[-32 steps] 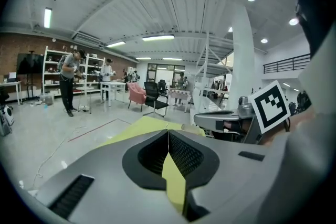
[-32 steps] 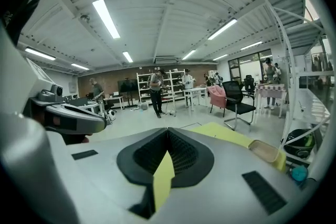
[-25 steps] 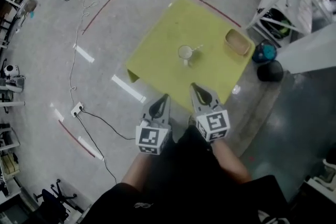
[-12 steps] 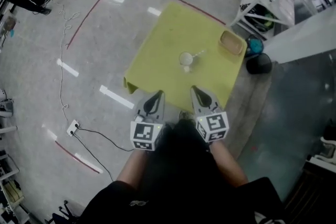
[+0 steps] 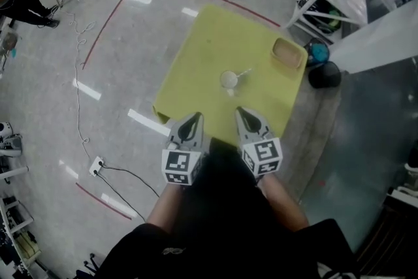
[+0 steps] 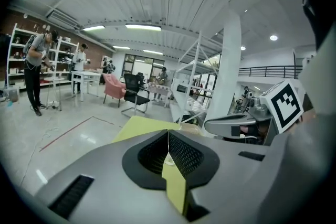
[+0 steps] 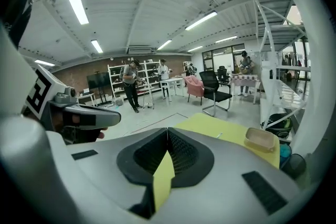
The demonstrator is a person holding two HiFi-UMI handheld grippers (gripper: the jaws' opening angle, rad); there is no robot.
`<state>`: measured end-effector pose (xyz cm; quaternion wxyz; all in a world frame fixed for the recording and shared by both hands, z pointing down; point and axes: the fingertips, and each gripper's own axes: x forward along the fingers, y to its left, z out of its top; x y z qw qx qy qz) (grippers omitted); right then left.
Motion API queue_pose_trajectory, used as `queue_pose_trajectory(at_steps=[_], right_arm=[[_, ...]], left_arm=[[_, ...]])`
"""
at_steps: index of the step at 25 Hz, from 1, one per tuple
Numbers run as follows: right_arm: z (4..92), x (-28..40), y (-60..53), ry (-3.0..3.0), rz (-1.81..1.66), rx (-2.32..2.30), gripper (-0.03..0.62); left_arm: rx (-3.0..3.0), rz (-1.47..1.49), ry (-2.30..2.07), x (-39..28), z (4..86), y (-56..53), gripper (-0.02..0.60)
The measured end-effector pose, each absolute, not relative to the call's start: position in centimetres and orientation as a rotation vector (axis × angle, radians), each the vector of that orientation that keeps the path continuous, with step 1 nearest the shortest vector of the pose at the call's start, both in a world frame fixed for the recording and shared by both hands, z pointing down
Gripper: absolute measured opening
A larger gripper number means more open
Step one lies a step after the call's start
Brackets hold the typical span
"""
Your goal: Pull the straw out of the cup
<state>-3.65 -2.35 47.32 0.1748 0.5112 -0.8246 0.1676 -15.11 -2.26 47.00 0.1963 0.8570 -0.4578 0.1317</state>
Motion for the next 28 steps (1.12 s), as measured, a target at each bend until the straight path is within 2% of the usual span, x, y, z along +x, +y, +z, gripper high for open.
queue_pose_trajectory(at_steps=[7, 14, 28], right_arm=[[47.6, -0.8, -6.3, -2.368, 0.502, 1.462, 0.017], [50.5, 2.2, -8.6, -2.352, 0.588, 1.5, 0.017], [58.0, 3.8, -11.8, -2.311, 0.763, 1.433, 0.017]], left_arm=[[2.429, 0.424, -1.254, -11.7, 46.6, -6.6, 0.044], [2.382, 0.525, -1.184, -9.3, 49.7, -8.0, 0.044], [2.33, 0.649, -1.137, -6.1, 54.9, -10.6, 0.044]])
